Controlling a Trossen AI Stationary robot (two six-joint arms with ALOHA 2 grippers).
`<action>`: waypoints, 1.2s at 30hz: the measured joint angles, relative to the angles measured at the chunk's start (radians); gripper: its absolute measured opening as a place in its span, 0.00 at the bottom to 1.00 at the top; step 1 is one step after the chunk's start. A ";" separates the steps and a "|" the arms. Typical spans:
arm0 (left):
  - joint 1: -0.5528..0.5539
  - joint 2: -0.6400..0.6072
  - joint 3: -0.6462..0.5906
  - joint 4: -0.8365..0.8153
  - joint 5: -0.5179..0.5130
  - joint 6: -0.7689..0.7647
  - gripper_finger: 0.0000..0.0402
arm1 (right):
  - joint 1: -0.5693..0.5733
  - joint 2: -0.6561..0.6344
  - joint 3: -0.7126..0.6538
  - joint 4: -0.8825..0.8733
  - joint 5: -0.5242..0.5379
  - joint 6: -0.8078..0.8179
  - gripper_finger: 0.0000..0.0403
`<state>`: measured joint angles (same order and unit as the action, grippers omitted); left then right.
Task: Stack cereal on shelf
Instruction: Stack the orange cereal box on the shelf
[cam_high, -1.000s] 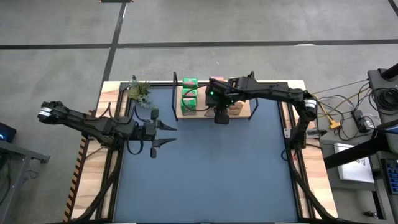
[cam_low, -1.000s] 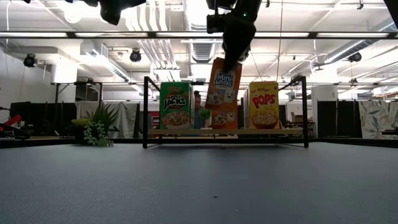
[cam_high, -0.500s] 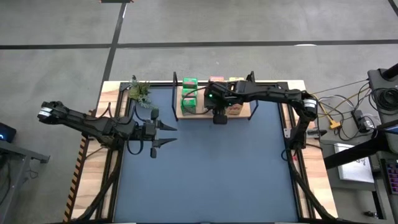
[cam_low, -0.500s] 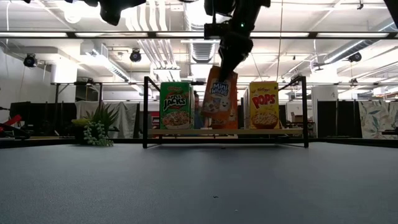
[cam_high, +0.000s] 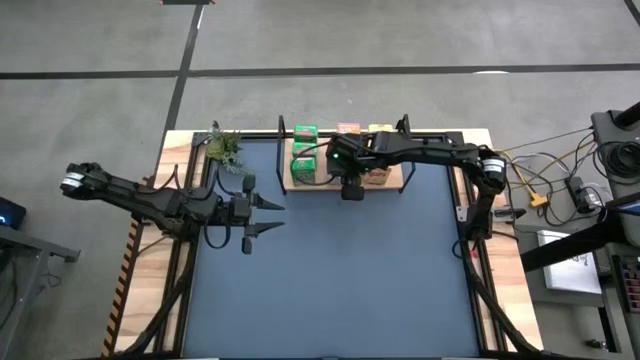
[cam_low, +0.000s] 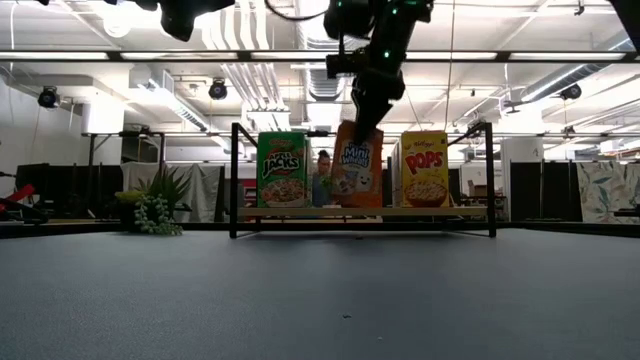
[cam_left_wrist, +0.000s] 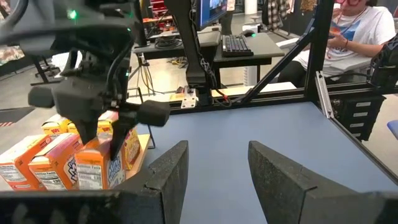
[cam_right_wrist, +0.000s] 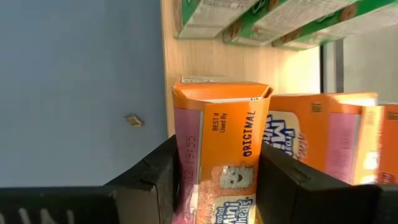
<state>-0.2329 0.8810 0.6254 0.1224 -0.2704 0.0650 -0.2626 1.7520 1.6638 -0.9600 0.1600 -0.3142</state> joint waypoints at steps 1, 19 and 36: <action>0.000 0.000 0.000 0.000 0.000 0.000 0.37 | -0.001 0.006 0.000 -0.001 0.000 -0.003 0.39; -0.002 0.000 0.000 0.000 0.000 -0.006 0.37 | -0.005 0.012 0.000 -0.002 -0.001 0.026 0.51; -0.002 0.000 0.000 -0.003 0.000 -0.007 0.37 | -0.003 0.004 0.157 -0.087 -0.001 0.026 0.61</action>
<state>-0.2352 0.8810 0.6250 0.1196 -0.2707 0.0578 -0.2659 1.7557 1.8211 -1.0468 0.1593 -0.2882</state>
